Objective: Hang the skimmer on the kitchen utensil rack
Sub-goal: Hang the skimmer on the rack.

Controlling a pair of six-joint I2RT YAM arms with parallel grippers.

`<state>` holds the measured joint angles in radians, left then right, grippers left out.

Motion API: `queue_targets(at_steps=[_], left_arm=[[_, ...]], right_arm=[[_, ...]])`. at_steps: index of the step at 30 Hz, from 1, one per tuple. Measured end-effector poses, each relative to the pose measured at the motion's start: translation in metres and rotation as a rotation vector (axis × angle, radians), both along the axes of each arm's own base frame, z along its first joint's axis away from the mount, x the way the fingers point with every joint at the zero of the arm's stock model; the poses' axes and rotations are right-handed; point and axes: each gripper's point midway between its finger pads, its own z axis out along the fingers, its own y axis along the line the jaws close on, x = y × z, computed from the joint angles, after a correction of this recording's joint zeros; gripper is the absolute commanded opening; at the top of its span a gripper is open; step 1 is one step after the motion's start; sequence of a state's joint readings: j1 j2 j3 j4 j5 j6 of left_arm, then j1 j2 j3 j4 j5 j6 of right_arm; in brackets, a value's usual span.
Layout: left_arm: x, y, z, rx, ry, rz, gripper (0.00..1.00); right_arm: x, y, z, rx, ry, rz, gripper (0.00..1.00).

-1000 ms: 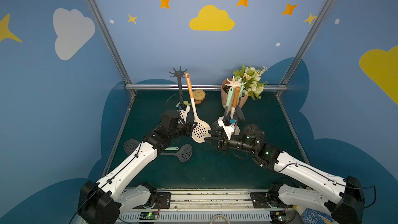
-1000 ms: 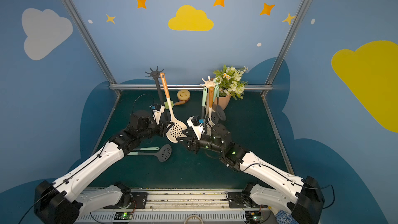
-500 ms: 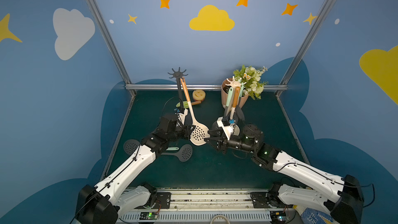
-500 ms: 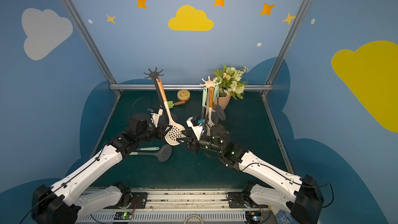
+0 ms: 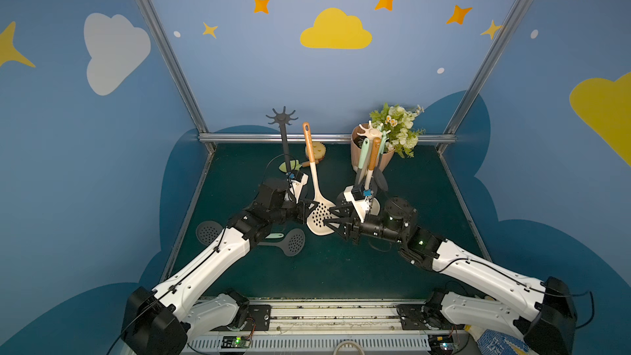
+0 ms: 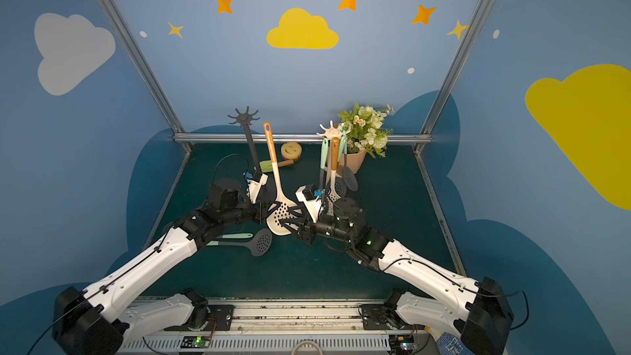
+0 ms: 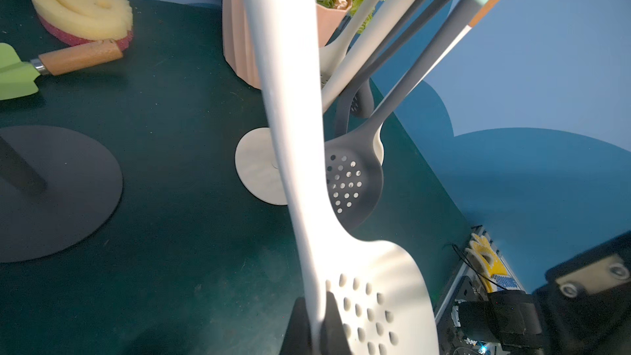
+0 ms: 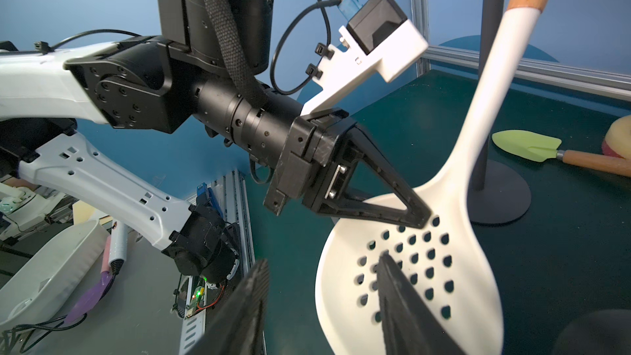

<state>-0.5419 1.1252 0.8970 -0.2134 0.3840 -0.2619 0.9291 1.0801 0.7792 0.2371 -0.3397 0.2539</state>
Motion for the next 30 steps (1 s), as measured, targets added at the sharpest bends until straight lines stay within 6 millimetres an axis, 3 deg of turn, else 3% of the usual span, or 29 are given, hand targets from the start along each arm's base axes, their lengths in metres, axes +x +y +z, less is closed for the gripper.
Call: queue_targets(at_steps=[16, 30], left_arm=[[0.005, 0.016, 0.023, 0.019, -0.109, 0.089, 0.03], [0.012, 0.030, 0.012, 0.054, -0.103, 0.174, 0.03]], right_arm=[[0.000, 0.000, 0.001, 0.004, -0.003, 0.001, 0.51], [0.001, 0.001, -0.002, -0.001, 0.001, 0.001, 0.51]])
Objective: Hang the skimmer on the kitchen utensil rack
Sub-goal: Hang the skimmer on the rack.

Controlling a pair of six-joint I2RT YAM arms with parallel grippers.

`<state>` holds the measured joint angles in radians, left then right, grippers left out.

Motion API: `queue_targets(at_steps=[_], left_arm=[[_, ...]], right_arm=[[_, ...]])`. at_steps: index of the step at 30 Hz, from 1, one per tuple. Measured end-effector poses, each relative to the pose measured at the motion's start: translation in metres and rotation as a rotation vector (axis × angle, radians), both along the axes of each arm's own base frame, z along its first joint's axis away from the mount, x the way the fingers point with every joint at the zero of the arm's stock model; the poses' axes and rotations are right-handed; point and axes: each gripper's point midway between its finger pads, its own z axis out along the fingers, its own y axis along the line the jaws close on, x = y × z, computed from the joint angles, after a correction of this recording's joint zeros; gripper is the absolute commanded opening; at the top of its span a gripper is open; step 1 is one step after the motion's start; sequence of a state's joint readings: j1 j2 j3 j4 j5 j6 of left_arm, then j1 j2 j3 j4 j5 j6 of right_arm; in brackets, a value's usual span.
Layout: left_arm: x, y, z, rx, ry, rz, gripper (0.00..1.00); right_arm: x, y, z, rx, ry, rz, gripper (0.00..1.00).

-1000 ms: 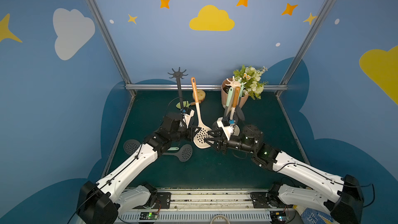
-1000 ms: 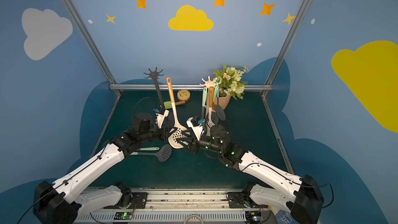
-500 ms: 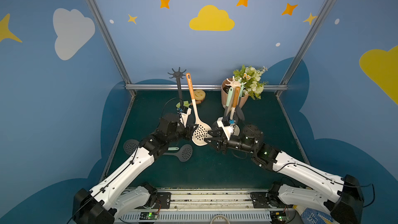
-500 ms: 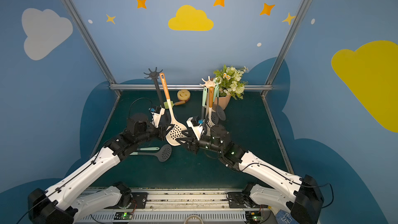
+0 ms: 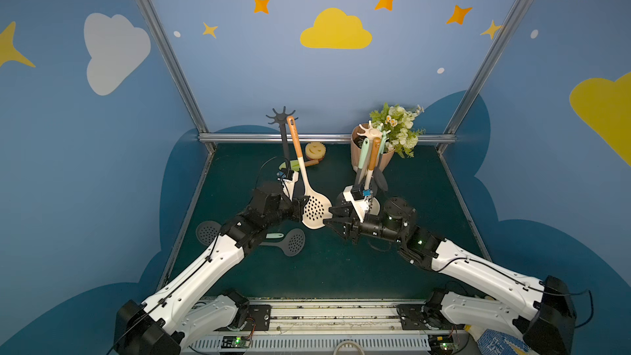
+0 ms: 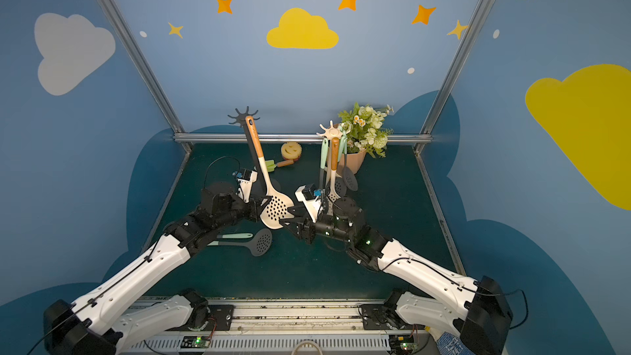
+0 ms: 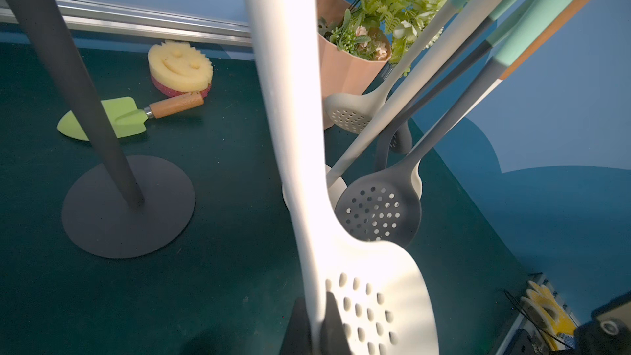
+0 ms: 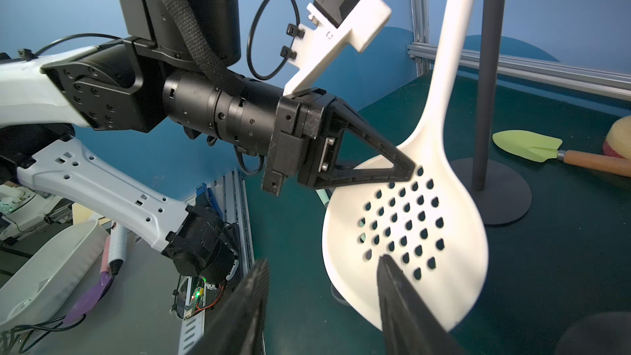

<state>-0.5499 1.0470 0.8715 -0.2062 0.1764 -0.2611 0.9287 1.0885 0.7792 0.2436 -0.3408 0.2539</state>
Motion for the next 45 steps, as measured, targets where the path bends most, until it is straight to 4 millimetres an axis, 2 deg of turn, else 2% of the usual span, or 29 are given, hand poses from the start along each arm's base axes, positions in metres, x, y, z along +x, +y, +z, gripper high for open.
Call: queue_targets(at_steps=[24, 39, 41, 43, 45], left_arm=[[0.009, 0.006, -0.015, -0.032, 0.079, 0.028, 0.03], [0.025, 0.009, -0.024, -0.040, 0.124, 0.071, 0.05], [0.029, 0.009, -0.023, -0.044, 0.128, 0.079, 0.08], [0.032, 0.010, -0.023, -0.047, 0.137, 0.090, 0.14], [0.033, 0.013, -0.028, -0.044, 0.165, 0.115, 0.15]], right_arm=[[0.001, -0.001, -0.005, -0.002, 0.002, -0.004, 0.51], [0.002, -0.001, -0.005, -0.002, 0.002, -0.005, 0.51], [0.001, -0.002, -0.005, -0.002, 0.002, -0.006, 0.51], [0.001, -0.002, -0.006, -0.004, 0.003, -0.006, 0.51], [0.001, -0.002, -0.007, -0.005, 0.004, -0.007, 0.51]])
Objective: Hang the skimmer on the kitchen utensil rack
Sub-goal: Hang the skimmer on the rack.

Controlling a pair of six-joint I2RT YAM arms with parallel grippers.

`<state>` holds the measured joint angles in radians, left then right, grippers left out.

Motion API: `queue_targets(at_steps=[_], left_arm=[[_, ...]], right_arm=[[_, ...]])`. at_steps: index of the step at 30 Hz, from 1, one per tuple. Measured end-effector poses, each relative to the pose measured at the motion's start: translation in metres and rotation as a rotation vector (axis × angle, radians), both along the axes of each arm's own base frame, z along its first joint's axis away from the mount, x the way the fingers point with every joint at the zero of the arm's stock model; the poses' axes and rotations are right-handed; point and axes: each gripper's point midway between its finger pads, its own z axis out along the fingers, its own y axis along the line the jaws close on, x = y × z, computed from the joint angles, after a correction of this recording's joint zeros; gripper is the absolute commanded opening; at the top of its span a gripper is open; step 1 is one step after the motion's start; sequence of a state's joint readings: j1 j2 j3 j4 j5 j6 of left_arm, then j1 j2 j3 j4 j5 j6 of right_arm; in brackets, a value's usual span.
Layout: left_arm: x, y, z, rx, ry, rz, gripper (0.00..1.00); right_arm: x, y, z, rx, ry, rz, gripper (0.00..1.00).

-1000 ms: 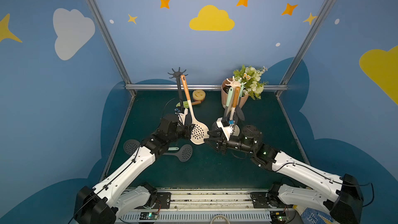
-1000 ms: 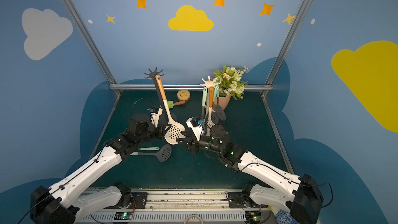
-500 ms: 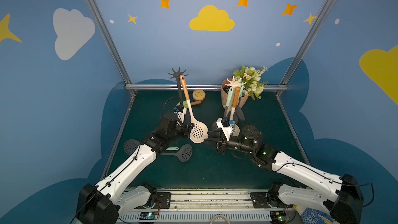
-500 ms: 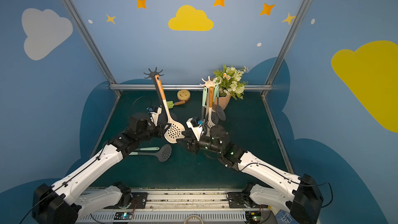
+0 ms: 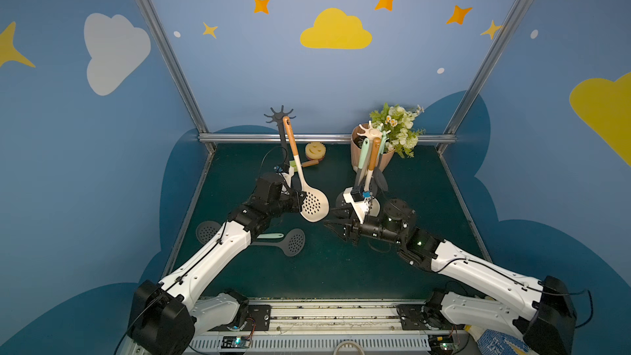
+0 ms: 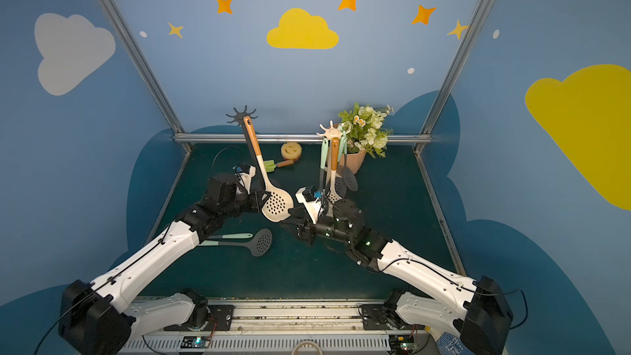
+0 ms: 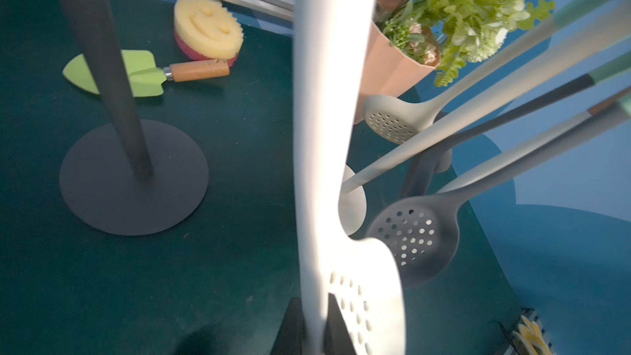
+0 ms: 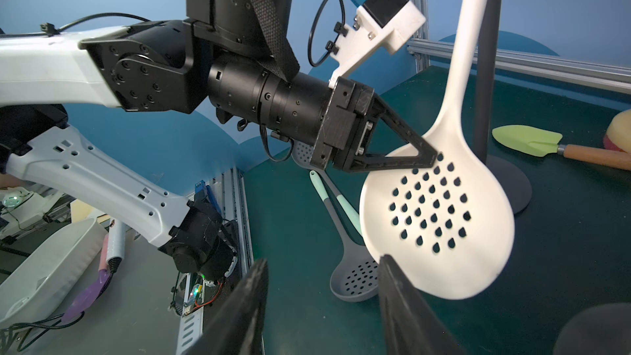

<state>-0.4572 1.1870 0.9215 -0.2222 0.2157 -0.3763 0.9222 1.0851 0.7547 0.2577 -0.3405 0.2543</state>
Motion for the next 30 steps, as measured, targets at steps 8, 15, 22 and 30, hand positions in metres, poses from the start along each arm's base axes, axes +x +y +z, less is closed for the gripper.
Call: queue_targets(at_steps=[8, 15, 22, 30], left_arm=[[0.002, 0.010, -0.018, 0.023, 0.069, 0.056, 0.18], [0.006, 0.011, -0.022, 0.022, 0.087, 0.073, 0.28], [0.012, 0.012, -0.026, 0.029, 0.101, 0.086, 0.26], [0.016, 0.014, -0.019, 0.028, 0.082, 0.095, 0.32]], right_arm=[[0.000, -0.002, -0.004, -0.006, 0.005, -0.005, 0.52], [0.001, -0.004, -0.002, -0.001, 0.001, -0.008, 0.52], [0.002, -0.005, -0.002, 0.000, 0.000, -0.011, 0.52], [0.003, -0.006, -0.002, 0.000, -0.001, -0.016, 0.52]])
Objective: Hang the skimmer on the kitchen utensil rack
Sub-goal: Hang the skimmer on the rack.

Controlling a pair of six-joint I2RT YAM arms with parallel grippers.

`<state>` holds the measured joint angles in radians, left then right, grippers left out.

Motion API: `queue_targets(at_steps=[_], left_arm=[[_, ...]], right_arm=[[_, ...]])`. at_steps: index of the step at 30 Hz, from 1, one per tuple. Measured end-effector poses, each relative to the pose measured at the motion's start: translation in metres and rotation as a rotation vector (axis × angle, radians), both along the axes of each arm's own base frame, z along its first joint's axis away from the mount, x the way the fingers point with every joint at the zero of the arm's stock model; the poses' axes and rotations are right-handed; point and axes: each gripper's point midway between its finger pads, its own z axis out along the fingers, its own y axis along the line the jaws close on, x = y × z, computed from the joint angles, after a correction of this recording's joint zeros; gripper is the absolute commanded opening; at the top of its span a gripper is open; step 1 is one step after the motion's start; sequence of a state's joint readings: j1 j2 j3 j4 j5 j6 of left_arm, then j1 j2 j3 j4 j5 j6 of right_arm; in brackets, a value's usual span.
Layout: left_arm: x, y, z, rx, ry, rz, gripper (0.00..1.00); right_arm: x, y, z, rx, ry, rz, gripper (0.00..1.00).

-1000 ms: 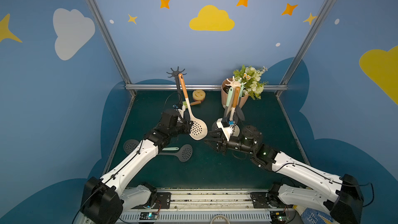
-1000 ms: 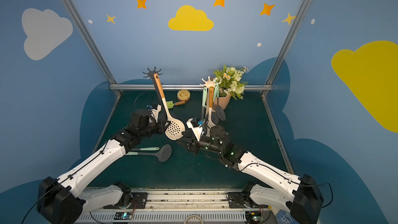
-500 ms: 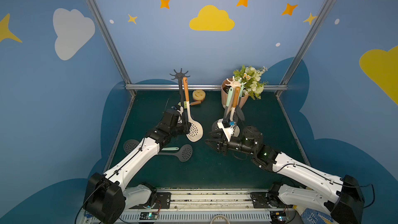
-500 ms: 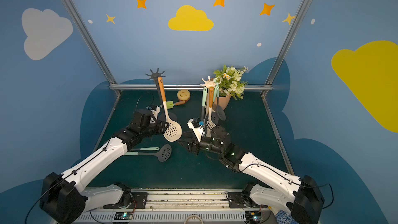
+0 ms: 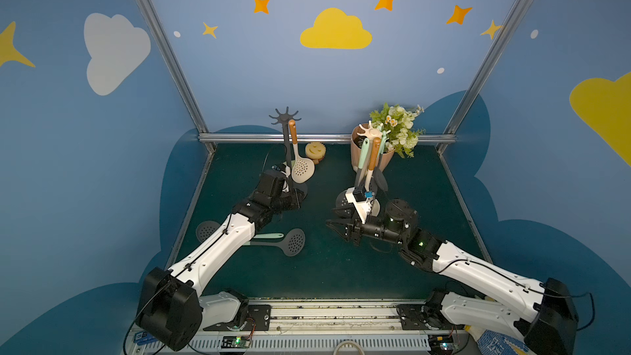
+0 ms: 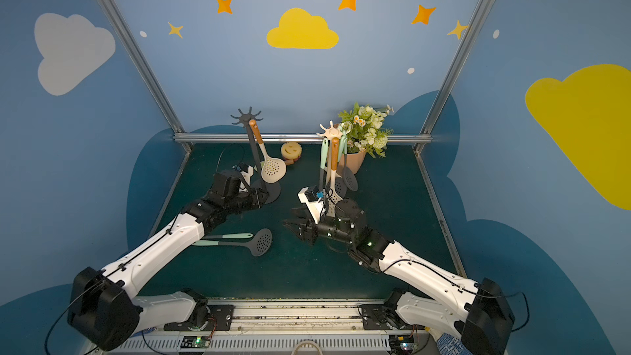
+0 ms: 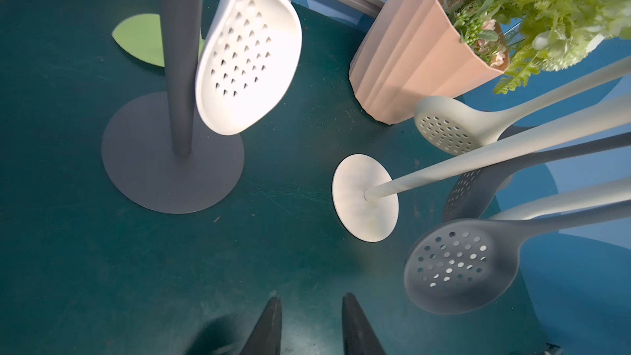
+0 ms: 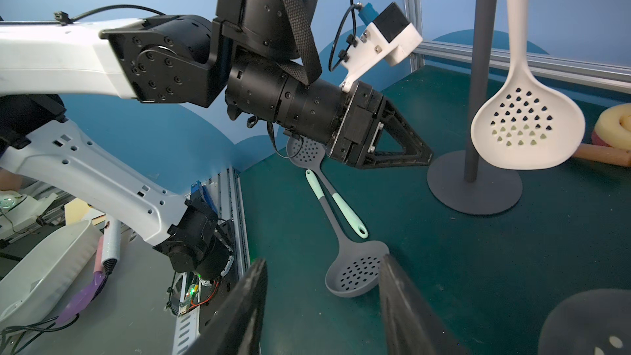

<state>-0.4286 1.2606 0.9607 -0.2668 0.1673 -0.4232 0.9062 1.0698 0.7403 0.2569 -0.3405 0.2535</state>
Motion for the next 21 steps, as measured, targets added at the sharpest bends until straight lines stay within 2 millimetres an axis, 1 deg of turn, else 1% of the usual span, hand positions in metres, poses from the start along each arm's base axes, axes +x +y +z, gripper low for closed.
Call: queue_targets(at_steps=[4, 7, 9, 12, 16, 19, 21], left_arm=[[0.002, 0.003, 0.013, 0.002, -0.026, 0.008, 0.33], [0.007, 0.007, 0.034, 0.000, -0.071, 0.017, 0.36], [0.010, 0.010, 0.046, -0.004, -0.098, 0.026, 0.44], [0.009, 0.020, 0.055, -0.005, -0.109, 0.050, 0.58], [-0.004, 0.039, 0.049, 0.007, -0.069, 0.106, 0.65], [-0.026, 0.056, 0.034, 0.017, -0.007, 0.160, 0.69], [-0.044, 0.066, 0.023, 0.013, 0.039, 0.198, 0.71]], right_arm=[[0.000, 0.000, 0.000, 0.000, 0.000, -0.001, 0.52], [0.000, 0.000, 0.000, 0.000, 0.000, -0.001, 0.52], [0.000, 0.000, 0.000, 0.000, 0.000, -0.001, 0.52], [0.000, 0.000, 0.000, -0.001, -0.003, 0.000, 0.52], [-0.002, 0.000, -0.005, -0.019, -0.009, 0.010, 0.52], [-0.006, 0.004, -0.018, -0.059, 0.004, 0.025, 0.52], [-0.013, 0.009, -0.030, -0.090, 0.019, 0.042, 0.52]])
